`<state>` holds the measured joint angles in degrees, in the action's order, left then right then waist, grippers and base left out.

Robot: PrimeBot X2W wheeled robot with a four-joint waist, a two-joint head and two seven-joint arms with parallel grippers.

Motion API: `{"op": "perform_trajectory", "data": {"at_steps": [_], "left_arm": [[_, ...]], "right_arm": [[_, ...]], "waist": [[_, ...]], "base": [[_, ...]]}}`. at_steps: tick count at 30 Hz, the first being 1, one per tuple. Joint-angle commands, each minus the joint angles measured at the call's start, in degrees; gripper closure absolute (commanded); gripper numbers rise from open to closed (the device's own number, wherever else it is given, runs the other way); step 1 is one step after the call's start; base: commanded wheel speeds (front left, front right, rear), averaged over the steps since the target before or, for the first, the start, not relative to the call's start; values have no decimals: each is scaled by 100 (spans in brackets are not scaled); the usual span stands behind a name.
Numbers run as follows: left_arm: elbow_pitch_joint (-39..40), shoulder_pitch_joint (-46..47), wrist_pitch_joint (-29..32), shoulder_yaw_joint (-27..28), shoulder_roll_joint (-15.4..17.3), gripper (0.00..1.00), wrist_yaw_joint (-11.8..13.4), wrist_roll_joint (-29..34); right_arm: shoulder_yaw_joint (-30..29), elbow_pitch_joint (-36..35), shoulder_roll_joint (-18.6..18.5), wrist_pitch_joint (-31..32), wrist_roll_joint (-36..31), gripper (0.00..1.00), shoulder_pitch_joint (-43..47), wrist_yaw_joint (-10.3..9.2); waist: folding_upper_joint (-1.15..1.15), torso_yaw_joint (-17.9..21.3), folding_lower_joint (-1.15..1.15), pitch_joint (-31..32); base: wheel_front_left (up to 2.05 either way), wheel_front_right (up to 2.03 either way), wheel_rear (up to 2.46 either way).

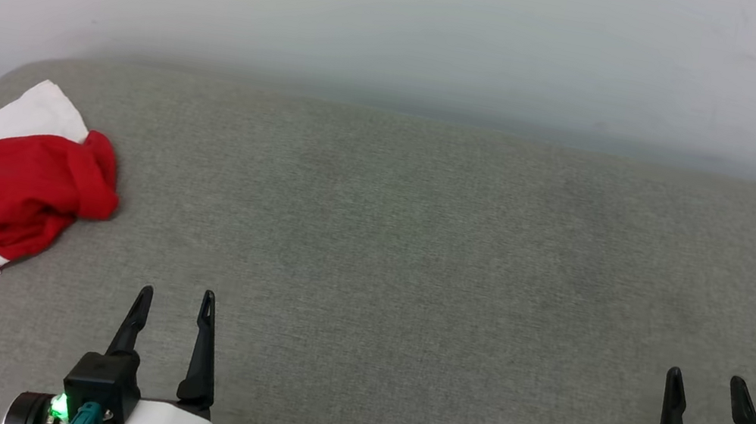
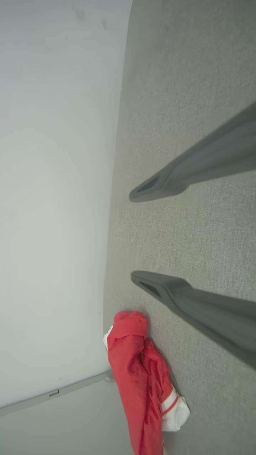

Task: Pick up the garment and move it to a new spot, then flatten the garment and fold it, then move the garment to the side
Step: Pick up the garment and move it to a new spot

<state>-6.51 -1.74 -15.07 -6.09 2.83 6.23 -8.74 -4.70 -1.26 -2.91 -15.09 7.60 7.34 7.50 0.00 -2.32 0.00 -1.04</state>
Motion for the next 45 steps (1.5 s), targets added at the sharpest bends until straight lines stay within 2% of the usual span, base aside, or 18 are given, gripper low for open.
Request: {"op": "perform_trajectory", "data": {"at_steps": [1,10,33,45], "left_arm": [[31,55,-16,27,10,0,25,11],[18,73,-16,98,10,0,73,-52],[5,92,-16,219,8,0,160,-38],[-18,56,-16,262,8,0,187,-27]], "right_arm": [[25,-32,5,-12,-17,0,34,-2],[60,-92,5,-12,-71,0,40,-2],[128,-121,5,-12,-160,0,82,-2],[152,-110,5,-12,-184,0,103,-2]], "waist": [[0,-80,0,2],[0,-569,0,2],[0,-2131,0,-7],[0,-2567,0,-30]], "base": [[0,0,0],[0,0,0],[0,0,0],[0,0,0]]}}
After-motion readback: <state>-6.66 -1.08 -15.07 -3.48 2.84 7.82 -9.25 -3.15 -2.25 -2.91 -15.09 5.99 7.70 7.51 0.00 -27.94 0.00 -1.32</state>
